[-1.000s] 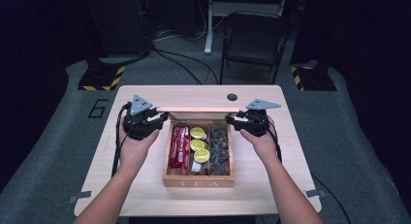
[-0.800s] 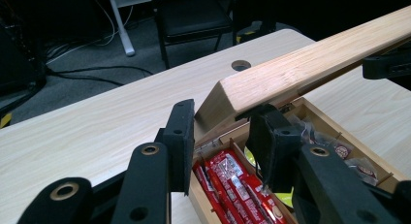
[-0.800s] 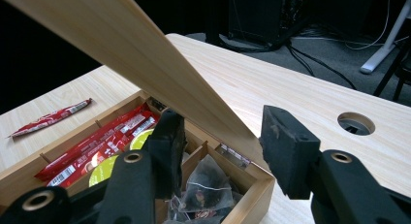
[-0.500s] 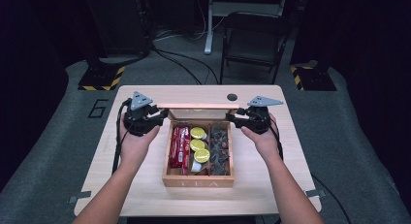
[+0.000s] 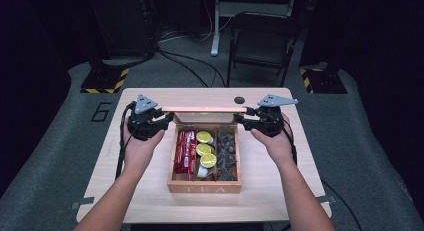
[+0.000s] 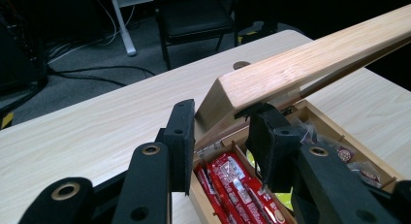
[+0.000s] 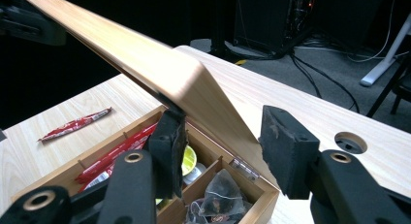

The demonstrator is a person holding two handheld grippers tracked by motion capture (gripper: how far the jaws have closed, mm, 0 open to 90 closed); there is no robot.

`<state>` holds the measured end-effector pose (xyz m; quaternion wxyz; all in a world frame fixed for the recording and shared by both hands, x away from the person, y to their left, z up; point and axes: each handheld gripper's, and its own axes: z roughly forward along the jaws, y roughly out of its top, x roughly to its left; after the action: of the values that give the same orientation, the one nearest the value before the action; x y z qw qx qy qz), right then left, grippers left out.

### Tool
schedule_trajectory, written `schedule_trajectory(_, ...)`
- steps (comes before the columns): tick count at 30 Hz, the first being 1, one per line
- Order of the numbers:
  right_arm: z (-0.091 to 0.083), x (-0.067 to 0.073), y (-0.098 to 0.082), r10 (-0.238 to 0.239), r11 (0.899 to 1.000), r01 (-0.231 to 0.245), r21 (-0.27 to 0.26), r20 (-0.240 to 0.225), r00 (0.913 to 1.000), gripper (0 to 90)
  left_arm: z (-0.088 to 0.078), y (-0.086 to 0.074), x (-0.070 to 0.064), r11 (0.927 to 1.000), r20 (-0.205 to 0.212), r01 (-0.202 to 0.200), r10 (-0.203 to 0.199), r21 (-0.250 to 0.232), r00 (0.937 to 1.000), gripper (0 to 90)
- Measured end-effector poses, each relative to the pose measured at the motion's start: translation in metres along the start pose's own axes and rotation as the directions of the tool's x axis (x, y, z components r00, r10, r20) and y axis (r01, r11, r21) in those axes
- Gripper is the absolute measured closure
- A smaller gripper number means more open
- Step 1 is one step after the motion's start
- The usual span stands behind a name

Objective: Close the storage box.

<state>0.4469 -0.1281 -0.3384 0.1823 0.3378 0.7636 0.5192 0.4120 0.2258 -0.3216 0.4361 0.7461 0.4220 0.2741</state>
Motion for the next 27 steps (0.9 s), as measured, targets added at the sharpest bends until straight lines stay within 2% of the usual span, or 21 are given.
schedule_trajectory(4, -0.007, 0.008, 0.007, -0.025, 1.0, 0.025, 0.008, 0.009, 0.9996, 52.2, -0.001, -0.002, -0.001, 0.9999, 0.002, -0.012, 0.012, -0.003, 0.9999, 62.5)
schedule_trajectory(7, -0.008, 0.011, 0.01, -0.051, 0.998, 0.05, 0.04, 0.023, 0.9984, 53.4, -0.002, -0.004, 0.0, 0.9999, 0.012, -0.009, 0.009, -0.01, 0.9999, 62.3)
schedule_trajectory(11, -0.007, 0.01, 0.009, -0.02, 0.998, 0.018, 0.054, 0.023, 0.9996, 53.4, -0.002, -0.007, 0.0, 0.9997, 0.014, -0.014, 0.014, -0.021, 0.9998, 62.1)
schedule_trajectory(14, -0.008, 0.014, 0.006, -0.038, 0.998, 0.037, 0.052, 0.034, 0.9987, 53.5, -0.004, -0.01, -0.002, 0.9993, 0.016, -0.031, 0.031, -0.02, 0.9994, 62.0)
schedule_trajectory(15, -0.009, 0.015, 0.004, -0.062, 0.997, 0.06, 0.046, 0.034, 0.9975, 53.5, -0.005, -0.011, -0.003, 0.9993, 0.016, -0.033, 0.033, -0.019, 0.9993, 62.0)
schedule_trajectory(16, -0.009, 0.017, 0.002, -0.054, 0.998, 0.052, 0.044, 0.044, 0.9976, 53.5, -0.006, -0.013, -0.004, 0.9992, 0.013, -0.034, 0.034, -0.02, 0.9993, 61.9)
schedule_trajectory(20, -0.013, 0.023, -0.009, -0.083, 0.996, 0.082, 0.027, 0.046, 0.9954, 53.1, -0.01, -0.023, -0.009, 0.9984, 0.016, -0.052, 0.053, -0.02, 0.9985, 61.5)
schedule_trajectory(22, -0.016, 0.026, -0.013, -0.082, 0.996, 0.08, 0.04, 0.043, 0.9957, 53.0, -0.013, -0.028, -0.01, 0.9983, 0.026, -0.053, 0.054, -0.022, 0.9982, 61.1)
schedule_trajectory(27, -0.02, 0.034, -0.022, -0.128, 0.99, 0.125, 0.064, 0.051, 0.9904, 52.9, -0.017, -0.041, -0.015, 0.9976, 0.035, -0.065, 0.066, -0.023, 0.9972, 60.3)
